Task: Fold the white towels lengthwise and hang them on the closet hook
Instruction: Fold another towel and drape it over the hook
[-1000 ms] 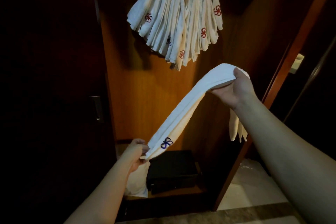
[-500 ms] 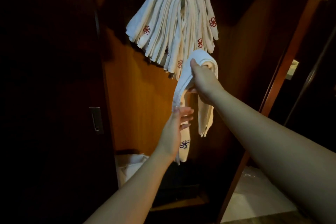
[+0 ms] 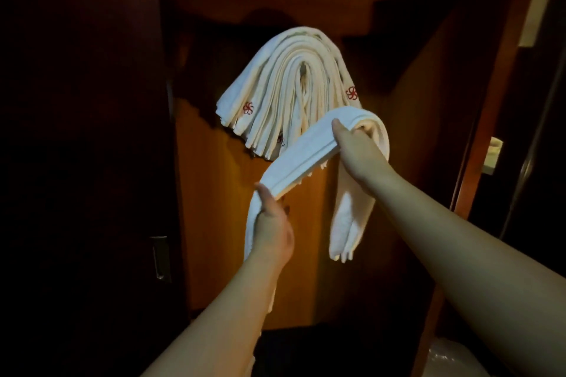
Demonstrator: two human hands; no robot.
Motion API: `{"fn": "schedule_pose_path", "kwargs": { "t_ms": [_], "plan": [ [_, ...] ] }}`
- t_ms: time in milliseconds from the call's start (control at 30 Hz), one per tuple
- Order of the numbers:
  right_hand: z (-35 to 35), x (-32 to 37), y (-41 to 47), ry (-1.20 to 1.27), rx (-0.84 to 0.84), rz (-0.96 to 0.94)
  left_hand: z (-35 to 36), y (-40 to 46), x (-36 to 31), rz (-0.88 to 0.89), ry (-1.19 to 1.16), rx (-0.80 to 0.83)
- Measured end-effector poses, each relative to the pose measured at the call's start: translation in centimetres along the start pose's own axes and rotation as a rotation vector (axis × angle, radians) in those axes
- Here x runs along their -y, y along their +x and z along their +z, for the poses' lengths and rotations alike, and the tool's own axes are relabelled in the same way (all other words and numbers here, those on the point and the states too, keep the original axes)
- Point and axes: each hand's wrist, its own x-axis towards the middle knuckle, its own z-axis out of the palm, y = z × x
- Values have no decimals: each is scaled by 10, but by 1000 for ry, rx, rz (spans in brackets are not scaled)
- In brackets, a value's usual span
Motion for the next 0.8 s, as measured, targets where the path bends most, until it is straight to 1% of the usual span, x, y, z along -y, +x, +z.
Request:
{"fn": "schedule_pose_path", "kwargs": {
  "t_ms": [33, 67, 133, 200, 300, 400, 533, 633, 733, 800],
  "plan": [
    [-4, -4, 2, -69, -27, -15, 0, 5, -12, 22, -153, -56],
    [-7, -8, 5, -117, -37, -12, 0, 9, -25, 55, -247, -122],
    [-11, -11, 12, -193, -41, 28, -3, 19, -51, 93, -277, -194],
    [-15, -11, 21, -191, -88, 68, -5, 34, -70, 167, -179, -156],
    [-25, -8, 42, -21, -179, 136, -1, 55, -99, 285, 10, -29],
    [-37, -7, 69, 4, -190, 150, 4, 73, -130, 331, 94, 44],
    [-45, 0, 111, 9, -216, 85, 8, 106, -168, 408, 220, 52],
    [-51, 7, 148, -26, -179, 0, 19, 131, -196, 411, 252, 84],
    [-55, 14, 192, 23, -146, -64, 37, 155, -223, 436, 252, 170],
    [-57, 20, 223, 70, -138, -79, 52, 175, -241, 481, 287, 178]
  ]
}}
